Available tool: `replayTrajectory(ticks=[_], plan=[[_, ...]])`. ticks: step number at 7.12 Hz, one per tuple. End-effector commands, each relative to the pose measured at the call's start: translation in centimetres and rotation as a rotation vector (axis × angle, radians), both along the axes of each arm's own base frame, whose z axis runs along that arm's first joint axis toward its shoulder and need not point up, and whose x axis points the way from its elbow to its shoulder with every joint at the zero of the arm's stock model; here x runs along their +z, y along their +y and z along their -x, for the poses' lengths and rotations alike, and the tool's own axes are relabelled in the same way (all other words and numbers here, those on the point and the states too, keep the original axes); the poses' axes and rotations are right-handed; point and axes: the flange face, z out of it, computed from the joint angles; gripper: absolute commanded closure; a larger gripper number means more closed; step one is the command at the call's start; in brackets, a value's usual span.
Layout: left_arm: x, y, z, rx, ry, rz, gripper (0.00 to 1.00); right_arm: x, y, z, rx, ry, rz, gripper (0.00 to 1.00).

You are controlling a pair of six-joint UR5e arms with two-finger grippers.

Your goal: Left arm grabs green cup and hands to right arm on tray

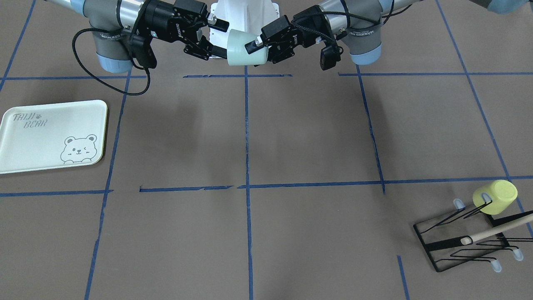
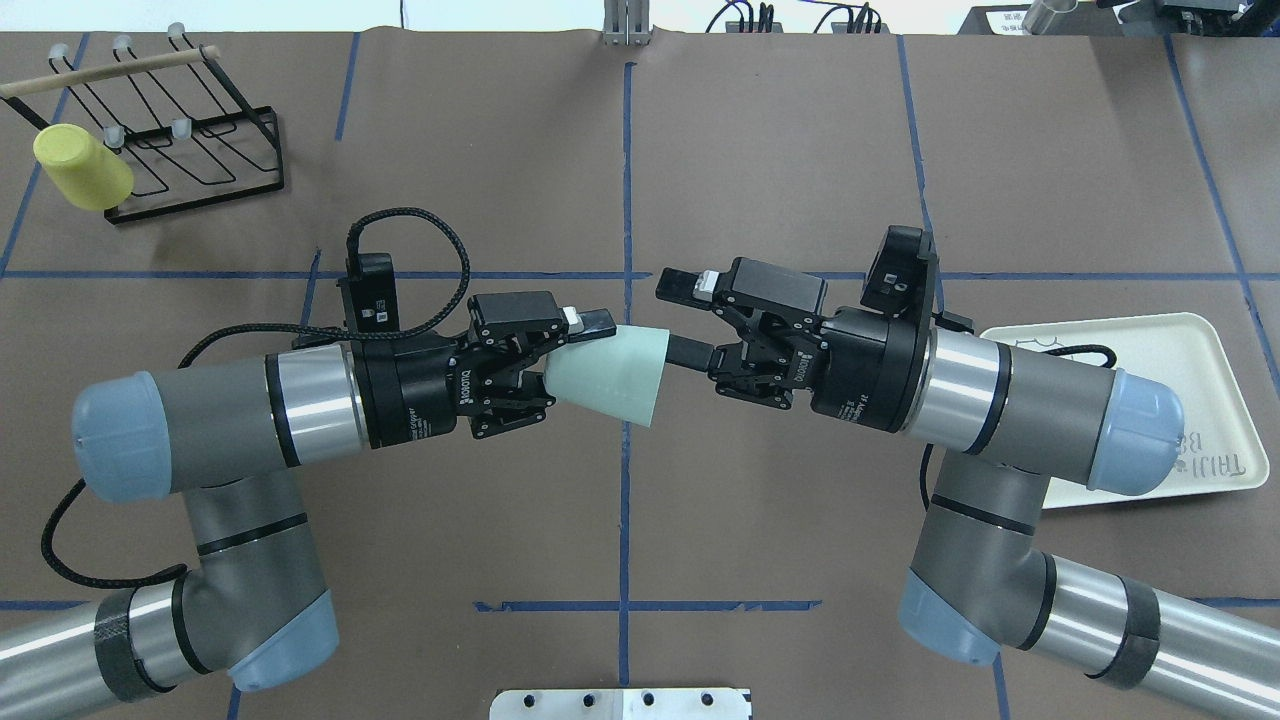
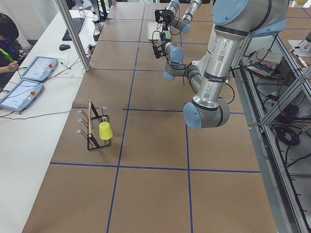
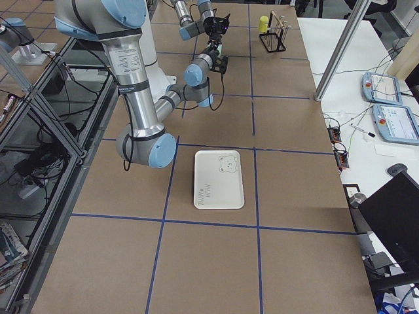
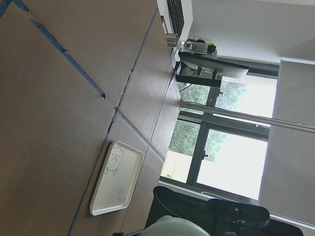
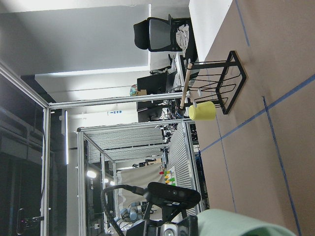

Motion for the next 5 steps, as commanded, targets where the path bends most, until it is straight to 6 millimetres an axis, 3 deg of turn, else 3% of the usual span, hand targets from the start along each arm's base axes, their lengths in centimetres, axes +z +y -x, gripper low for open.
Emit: replayTrajectory(ticks=[1, 5], plan=[[-0.33, 0.36, -0.30, 0.008, 0.005, -0.004, 0.43, -0.34, -0.10, 0.20, 0.005, -0.007, 0.002, 0.07], [-0.52, 0.48, -0.26, 0.010, 0.010, -0.004, 0.43, -0.84, -0.13, 0.29, 0.003, -0.015, -0.001, 0.09]])
